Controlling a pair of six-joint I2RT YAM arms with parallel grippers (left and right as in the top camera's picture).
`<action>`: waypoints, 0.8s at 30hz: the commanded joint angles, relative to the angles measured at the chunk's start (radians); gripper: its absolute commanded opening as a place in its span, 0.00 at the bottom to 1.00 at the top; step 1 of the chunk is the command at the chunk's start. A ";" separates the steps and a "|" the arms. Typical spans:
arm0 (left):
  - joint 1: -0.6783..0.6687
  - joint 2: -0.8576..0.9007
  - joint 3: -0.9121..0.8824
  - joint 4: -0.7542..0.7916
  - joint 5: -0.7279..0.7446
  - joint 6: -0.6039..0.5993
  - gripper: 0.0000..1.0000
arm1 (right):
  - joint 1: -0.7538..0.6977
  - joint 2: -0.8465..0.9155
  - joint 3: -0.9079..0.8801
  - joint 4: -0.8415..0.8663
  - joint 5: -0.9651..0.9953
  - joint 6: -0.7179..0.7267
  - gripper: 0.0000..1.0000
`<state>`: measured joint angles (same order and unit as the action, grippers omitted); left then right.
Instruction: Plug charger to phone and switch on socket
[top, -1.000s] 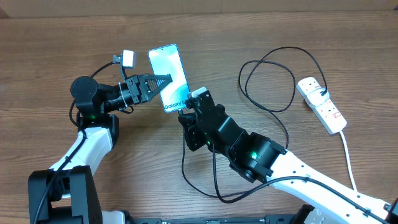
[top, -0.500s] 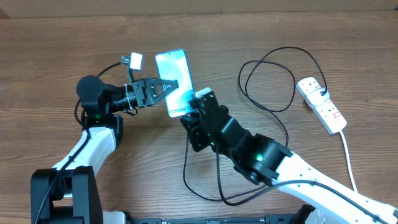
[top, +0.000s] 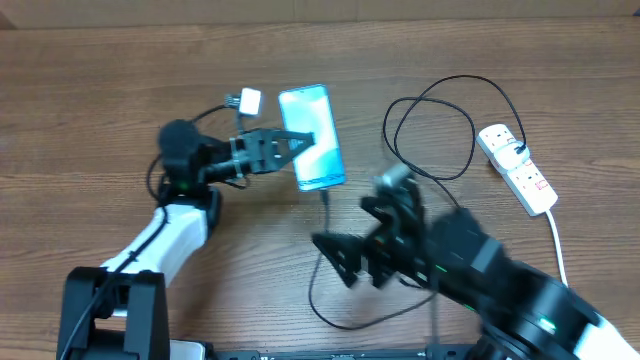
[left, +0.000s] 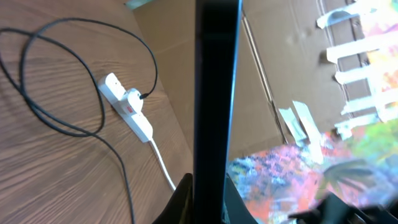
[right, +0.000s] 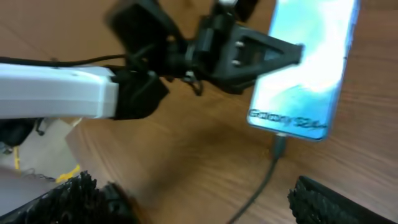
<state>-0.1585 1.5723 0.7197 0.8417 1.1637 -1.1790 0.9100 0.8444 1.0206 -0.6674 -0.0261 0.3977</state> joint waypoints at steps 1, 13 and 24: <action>-0.110 -0.003 0.005 -0.040 -0.238 0.010 0.04 | -0.002 -0.100 0.027 -0.076 -0.013 0.003 1.00; -0.203 0.006 0.323 -1.073 -0.441 0.700 0.04 | -0.002 -0.196 0.027 -0.312 -0.010 0.003 1.00; -0.103 0.140 0.343 -1.207 -0.287 0.911 0.04 | -0.002 -0.190 0.027 -0.284 -0.003 0.002 1.00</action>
<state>-0.2607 1.6428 1.0359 -0.3687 0.7673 -0.3752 0.9100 0.6518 1.0294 -0.9615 -0.0299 0.3996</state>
